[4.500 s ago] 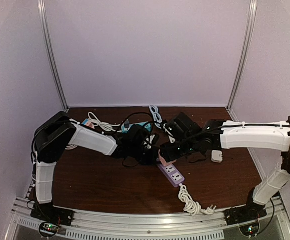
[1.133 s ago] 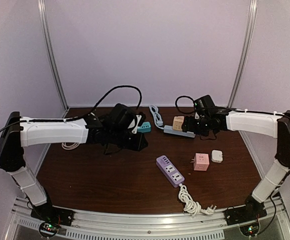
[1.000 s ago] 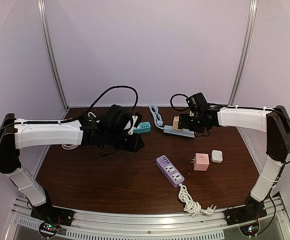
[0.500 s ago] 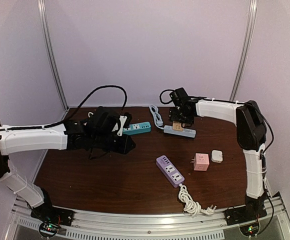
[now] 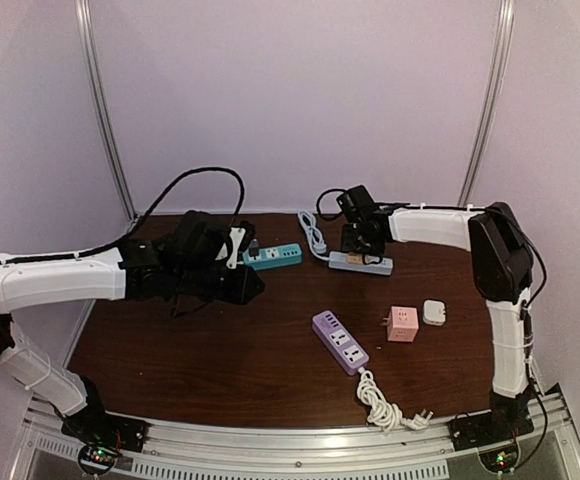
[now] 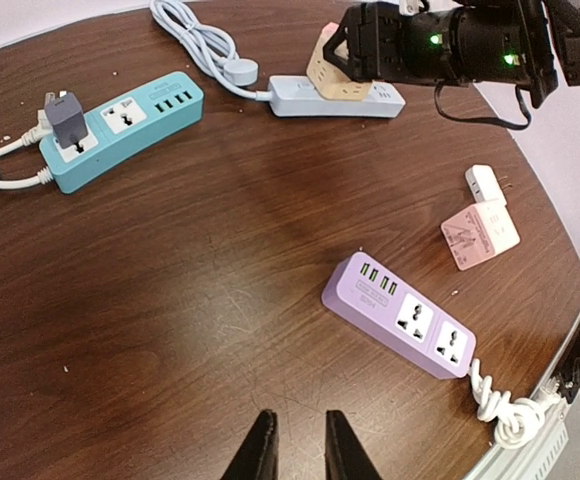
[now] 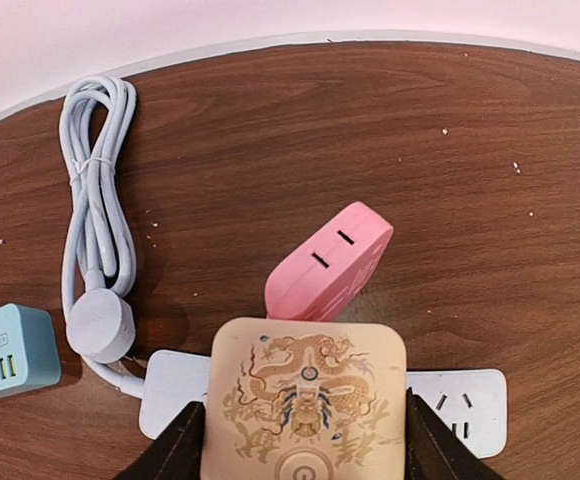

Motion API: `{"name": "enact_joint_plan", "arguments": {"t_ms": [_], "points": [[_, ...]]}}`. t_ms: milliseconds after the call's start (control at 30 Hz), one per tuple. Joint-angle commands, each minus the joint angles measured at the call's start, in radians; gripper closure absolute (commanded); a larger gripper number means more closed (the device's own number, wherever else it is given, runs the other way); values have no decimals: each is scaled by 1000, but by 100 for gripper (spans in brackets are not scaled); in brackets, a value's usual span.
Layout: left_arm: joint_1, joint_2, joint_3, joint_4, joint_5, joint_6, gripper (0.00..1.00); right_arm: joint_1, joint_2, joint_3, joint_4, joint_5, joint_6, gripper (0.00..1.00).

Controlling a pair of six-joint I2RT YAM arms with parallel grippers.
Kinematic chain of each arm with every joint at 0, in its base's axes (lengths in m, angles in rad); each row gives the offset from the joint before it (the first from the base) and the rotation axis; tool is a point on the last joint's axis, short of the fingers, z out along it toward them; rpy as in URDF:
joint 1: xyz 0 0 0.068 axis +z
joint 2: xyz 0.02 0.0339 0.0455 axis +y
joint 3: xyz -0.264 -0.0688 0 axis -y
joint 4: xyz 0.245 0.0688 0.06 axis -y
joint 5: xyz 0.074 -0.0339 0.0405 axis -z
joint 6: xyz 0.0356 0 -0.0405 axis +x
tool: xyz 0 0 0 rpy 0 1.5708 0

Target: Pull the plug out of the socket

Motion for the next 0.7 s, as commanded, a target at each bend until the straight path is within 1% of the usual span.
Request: {"name": "enact_joint_plan", "arguments": {"t_ms": [0, 67, 133, 367, 567, 667], "points": [[12, 22, 18, 22, 5, -1, 81, 36, -70, -125, 39, -15, -56, 59], [16, 36, 25, 29, 14, -6, 81, 50, -113, -200, 94, -29, -78, 62], [18, 49, 31, 37, 27, -14, 81, 63, -169, -308, 165, -40, -99, 63], [35, 121, 74, 64, 82, -30, 81, 119, -375, -617, 435, -120, -177, 65], [56, 207, 150, 91, 189, -43, 81, 159, -468, -795, 597, -203, -244, 65], [73, 260, 181, 133, 258, -78, 79, 171, -500, -861, 662, -230, -258, 65]]}}
